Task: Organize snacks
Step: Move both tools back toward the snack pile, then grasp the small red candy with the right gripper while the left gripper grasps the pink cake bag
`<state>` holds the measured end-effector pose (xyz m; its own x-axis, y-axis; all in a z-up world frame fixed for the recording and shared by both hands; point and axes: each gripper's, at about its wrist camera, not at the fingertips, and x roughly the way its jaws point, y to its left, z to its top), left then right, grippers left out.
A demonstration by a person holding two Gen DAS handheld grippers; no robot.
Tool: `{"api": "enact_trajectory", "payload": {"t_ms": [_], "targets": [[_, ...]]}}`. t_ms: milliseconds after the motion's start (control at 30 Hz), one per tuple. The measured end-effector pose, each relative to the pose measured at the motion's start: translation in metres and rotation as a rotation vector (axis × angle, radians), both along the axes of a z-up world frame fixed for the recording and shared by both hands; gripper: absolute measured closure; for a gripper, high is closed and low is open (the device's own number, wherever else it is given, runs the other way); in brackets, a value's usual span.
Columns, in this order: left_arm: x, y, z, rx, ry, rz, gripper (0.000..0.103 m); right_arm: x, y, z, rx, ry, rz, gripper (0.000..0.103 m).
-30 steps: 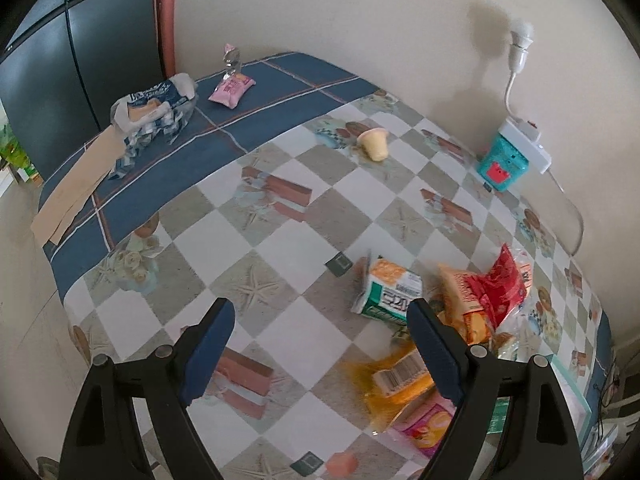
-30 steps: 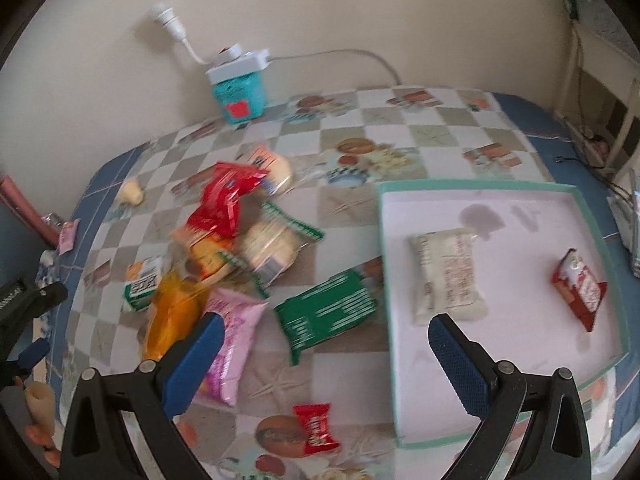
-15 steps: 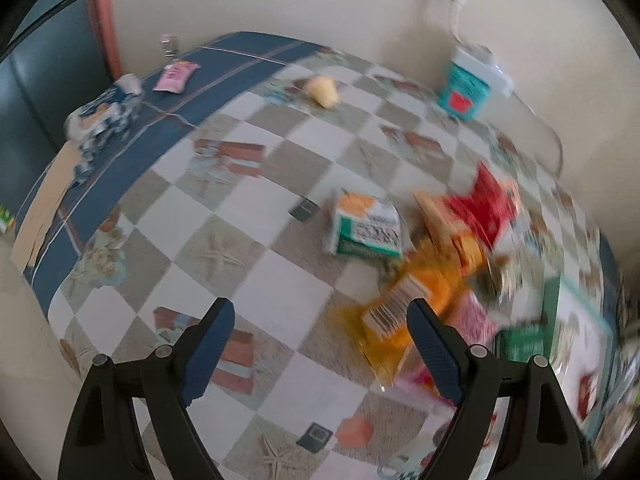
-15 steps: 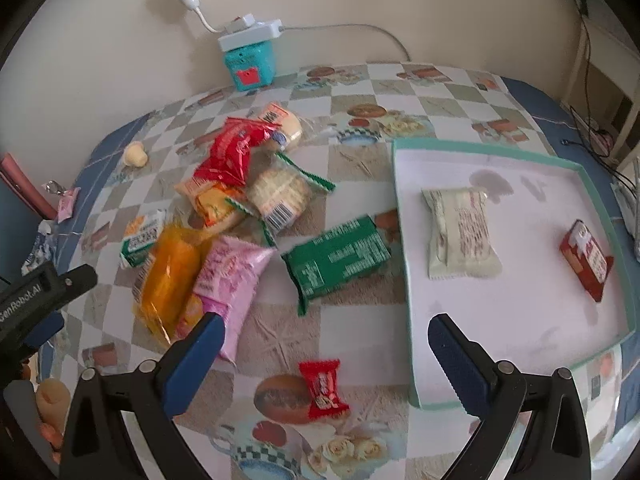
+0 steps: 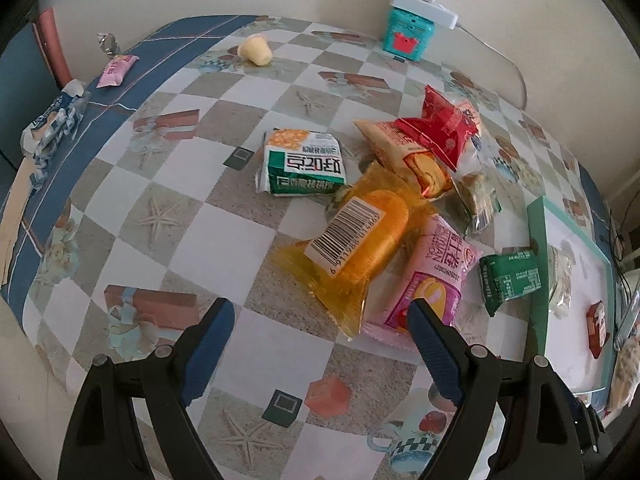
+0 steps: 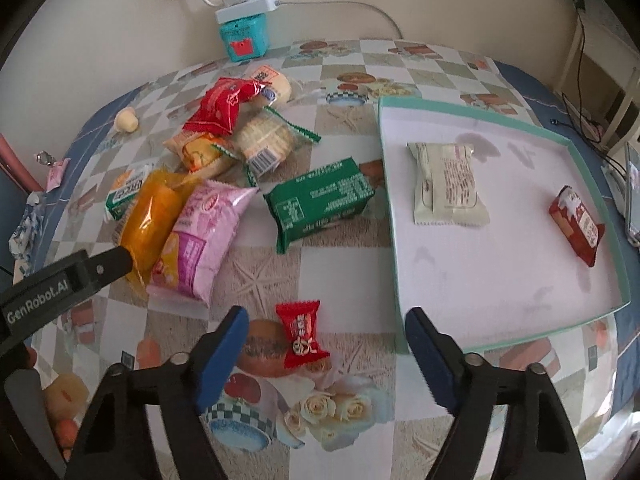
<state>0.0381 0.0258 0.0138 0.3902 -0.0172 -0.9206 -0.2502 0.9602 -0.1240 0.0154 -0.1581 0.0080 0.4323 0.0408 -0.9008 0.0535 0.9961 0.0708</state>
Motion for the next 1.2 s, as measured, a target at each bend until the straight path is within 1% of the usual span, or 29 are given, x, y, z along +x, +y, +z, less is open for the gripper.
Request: {"api": "enact_trajectory", "payload": {"t_ms": [33,100,167,233,333,567,667,767,867,900,1100,1200], "targets": [[0.000,0.000,0.000,-0.004,0.003,-0.002,0.000,-0.001,0.001,0.000,-0.012,-0.003,0.002,0.027],[0.001,-0.001,0.000,-0.008,-0.001,-0.010,0.000,-0.002,0.003,0.001,-0.023,-0.007,0.010,0.038],[0.001,-0.004,0.001,-0.001,-0.008,-0.019,0.000,-0.002,0.006,0.001,-0.006,-0.001,0.026,0.042],[0.001,-0.005,0.002,0.010,-0.010,-0.026,0.000,-0.003,0.010,0.001,-0.013,-0.004,0.042,0.042],[0.002,-0.007,0.002,0.005,-0.012,-0.033,0.000,-0.003,0.015,0.002,-0.019,-0.005,0.063,0.043],[0.003,-0.012,0.003,0.038,-0.003,-0.056,0.000,-0.001,0.020,-0.008,-0.027,0.035,0.086,0.044],[0.004,-0.011,0.003,0.036,0.001,-0.054,0.000,0.000,0.023,-0.013,-0.030,0.057,0.101,0.044],[0.004,-0.010,0.004,0.032,-0.001,-0.047,0.000,0.002,0.024,-0.018,-0.036,0.074,0.107,0.053],[0.005,-0.011,0.004,0.034,0.002,-0.044,0.000,0.003,0.023,-0.022,-0.034,0.084,0.107,0.056],[0.006,-0.011,0.005,0.032,0.001,-0.045,0.000,0.004,0.022,-0.022,-0.031,0.086,0.108,0.060],[0.006,-0.013,0.008,0.022,-0.012,-0.045,0.000,0.006,0.018,-0.026,-0.019,0.101,0.097,0.073],[0.007,-0.015,0.008,0.018,-0.009,-0.050,0.000,0.007,0.016,-0.027,-0.010,0.102,0.090,0.074]]}}
